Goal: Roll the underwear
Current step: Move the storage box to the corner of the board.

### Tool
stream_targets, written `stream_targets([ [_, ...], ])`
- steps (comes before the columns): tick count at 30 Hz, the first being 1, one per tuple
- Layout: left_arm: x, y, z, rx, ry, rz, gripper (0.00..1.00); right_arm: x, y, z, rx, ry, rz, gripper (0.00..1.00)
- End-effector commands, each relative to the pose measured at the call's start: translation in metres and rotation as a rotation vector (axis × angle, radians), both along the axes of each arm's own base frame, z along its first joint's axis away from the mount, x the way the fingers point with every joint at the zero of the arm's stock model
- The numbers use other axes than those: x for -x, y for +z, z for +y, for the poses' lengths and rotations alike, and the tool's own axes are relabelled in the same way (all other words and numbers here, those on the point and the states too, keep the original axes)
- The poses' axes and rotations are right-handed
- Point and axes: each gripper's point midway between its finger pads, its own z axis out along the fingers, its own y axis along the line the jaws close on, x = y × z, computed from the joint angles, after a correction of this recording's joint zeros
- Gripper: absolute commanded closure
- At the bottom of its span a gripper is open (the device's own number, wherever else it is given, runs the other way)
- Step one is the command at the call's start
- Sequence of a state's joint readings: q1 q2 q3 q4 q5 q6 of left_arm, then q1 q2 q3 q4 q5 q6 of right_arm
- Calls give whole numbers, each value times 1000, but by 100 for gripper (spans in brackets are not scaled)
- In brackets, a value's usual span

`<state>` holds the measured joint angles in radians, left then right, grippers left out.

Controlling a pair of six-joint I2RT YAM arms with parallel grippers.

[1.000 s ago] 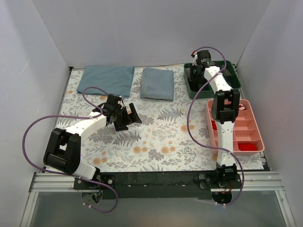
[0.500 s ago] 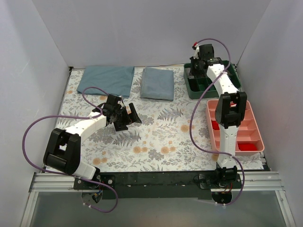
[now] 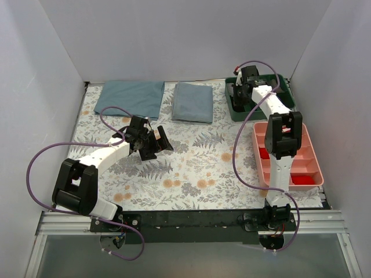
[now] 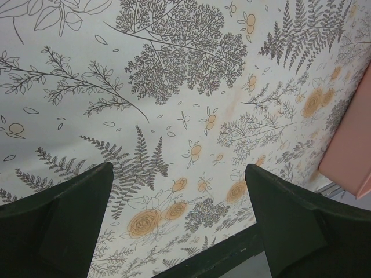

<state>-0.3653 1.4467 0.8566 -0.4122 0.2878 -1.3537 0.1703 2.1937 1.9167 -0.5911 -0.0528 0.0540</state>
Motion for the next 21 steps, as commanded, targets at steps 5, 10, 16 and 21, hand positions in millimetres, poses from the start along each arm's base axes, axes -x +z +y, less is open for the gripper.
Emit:
stream_targets([
  [5,4,8,5,6,22,-26,2,0,-11,10,-33,51,22,92],
  [10,6,8,5,14,23,-25,2,2,-14,26,-49,105,51,91],
  [16,7,10,6,14,24,-31,2,-3,-11,49,-43,149,52,90],
  [21,8,10,6,13,28,-33,2,3,-20,74,-22,199,66,88],
])
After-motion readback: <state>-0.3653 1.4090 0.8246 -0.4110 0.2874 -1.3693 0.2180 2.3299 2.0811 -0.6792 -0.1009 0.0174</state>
